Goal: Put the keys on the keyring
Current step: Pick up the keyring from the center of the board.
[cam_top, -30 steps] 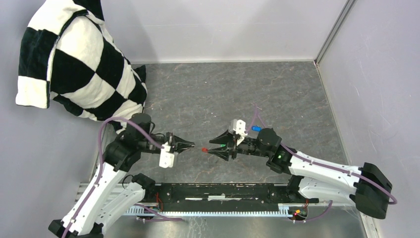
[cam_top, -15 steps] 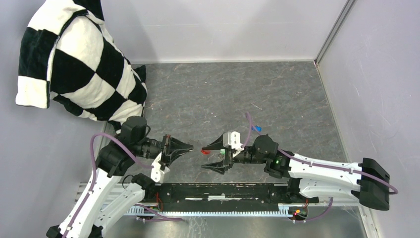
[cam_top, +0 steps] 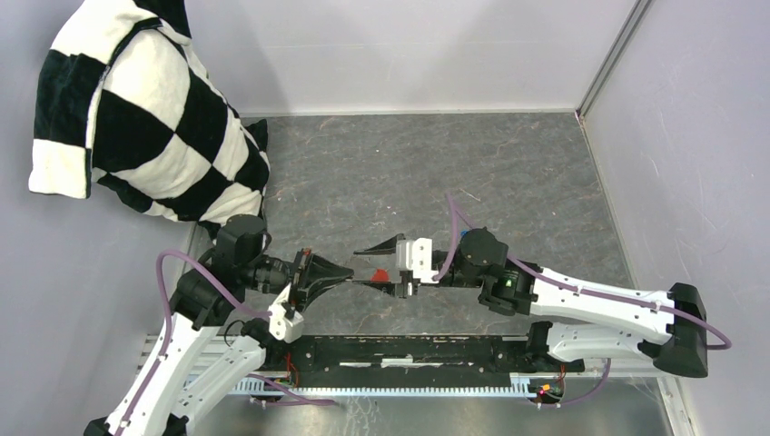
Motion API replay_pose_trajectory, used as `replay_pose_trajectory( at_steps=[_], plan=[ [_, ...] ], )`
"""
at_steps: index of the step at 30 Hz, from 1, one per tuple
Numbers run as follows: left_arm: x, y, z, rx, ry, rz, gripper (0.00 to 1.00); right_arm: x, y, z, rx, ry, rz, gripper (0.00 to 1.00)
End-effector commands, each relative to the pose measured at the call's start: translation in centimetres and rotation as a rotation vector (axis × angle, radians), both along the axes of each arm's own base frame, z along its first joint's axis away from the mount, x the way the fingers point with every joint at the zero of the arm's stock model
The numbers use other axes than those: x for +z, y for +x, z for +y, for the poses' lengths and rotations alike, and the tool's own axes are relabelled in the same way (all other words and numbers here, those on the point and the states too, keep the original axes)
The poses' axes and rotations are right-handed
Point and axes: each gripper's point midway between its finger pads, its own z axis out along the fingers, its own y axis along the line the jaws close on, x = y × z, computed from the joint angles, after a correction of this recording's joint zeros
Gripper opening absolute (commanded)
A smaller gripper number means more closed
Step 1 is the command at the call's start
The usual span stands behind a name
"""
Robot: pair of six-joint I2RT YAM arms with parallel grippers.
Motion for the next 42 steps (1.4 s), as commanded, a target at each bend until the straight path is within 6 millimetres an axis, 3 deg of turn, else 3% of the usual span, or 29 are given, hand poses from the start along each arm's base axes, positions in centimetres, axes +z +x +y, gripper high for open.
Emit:
replay_pose_trajectory(
  at_steps=[1, 21, 26, 29, 31, 33, 35, 38, 40, 42],
  plan=[
    [3.0, -1.3, -0.2, -0.048, -0.060, 0.011, 0.02, 0.1, -0.4, 0.6, 0.015, -0.060, -0.097, 0.54],
    [3.4, -1.7, -0.2, -0.031, -0.050, 0.160, 0.02, 1.3, -1.3, 1.1, 0.025, -0.077, -0.149, 0.31],
    [3.4, -1.7, -0.2, -0.028, -0.048, 0.172, 0.02, 0.7, -1.2, 1.3, 0.025, -0.101, -0.149, 0.18],
    [3.3, -1.7, -0.1, -0.020, -0.044, 0.182, 0.02, 0.7, -1.2, 1.4, 0.022, -0.104, -0.152, 0.01],
    [3.1, -1.6, -0.1, -0.012, -0.040, 0.190, 0.02, 0.7, -1.1, 1.3, 0.016, -0.106, -0.154, 0.00],
    [2.7, -1.4, 0.0, 0.001, -0.031, 0.197, 0.16, 0.7, -1.0, 1.2, 0.007, -0.106, -0.150, 0.00],
    [2.3, -1.1, 0.0, 0.021, -0.021, 0.202, 0.23, 0.7, -1.0, 1.0, 0.002, -0.108, -0.147, 0.00],
    [1.8, -0.4, 0.3, 0.075, -0.007, 0.195, 0.51, 0.4, -0.8, 0.7, -0.012, -0.122, -0.137, 0.00],
    [1.8, 0.3, 0.5, 0.130, -0.011, 0.195, 0.57, 0.0, -0.8, 0.6, -0.012, -0.137, -0.128, 0.00],
    [2.4, 0.8, 0.7, 0.174, -0.038, 0.200, 0.57, -0.6, -0.8, 0.6, -0.012, -0.159, -0.115, 0.00]
  ],
)
